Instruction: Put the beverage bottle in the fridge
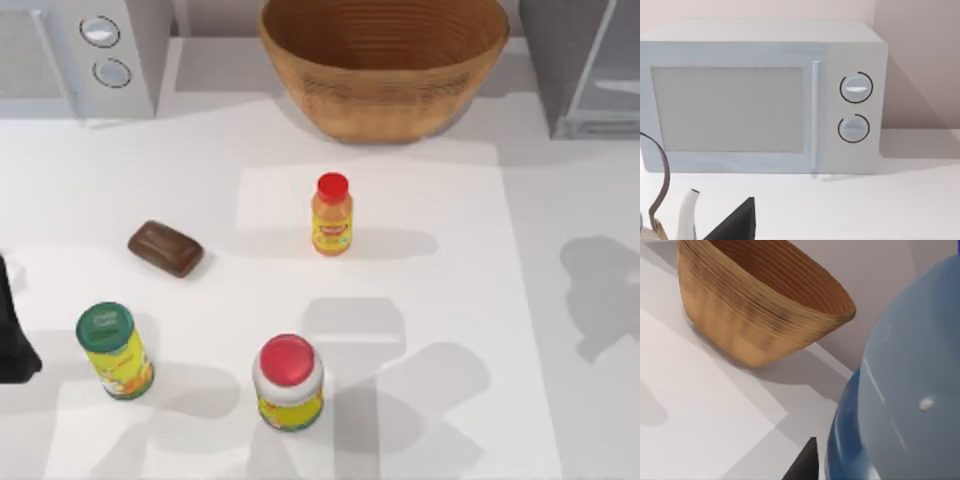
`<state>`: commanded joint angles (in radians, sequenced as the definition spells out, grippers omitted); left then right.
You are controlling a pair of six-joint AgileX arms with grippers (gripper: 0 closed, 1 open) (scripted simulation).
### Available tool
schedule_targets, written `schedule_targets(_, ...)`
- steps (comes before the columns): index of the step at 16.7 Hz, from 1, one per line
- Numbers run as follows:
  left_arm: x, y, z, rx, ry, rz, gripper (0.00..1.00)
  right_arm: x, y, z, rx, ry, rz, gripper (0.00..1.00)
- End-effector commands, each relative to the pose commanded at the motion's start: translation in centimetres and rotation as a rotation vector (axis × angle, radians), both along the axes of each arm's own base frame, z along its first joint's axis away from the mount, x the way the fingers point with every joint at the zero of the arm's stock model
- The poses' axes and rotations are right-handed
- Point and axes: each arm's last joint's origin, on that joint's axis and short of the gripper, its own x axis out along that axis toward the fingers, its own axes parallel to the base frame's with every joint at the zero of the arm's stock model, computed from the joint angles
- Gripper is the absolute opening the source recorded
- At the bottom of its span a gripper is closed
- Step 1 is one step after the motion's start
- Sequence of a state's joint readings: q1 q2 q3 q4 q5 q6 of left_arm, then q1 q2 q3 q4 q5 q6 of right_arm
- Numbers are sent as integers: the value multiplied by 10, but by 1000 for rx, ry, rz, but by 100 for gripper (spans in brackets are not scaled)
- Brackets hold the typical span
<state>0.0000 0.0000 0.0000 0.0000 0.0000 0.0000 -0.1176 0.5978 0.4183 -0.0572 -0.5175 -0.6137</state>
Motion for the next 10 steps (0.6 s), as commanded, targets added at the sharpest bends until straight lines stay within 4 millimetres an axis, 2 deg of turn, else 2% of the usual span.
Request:
schedule_targets(2,0,0,0,0,0,0,100,-21,4,-9,104,-52,-103,1)
schedule_targets(4,0,0,0,0,0,0,100,-34,5,-26,241,-69,-217,1)
schedule_targets(8,0,0,0,0,0,0,100,-46,3,-66,463,-91,-394,1)
schedule_targets(10,0,0,0,0,0,0,100,-46,2,-78,518,-97,-441,1)
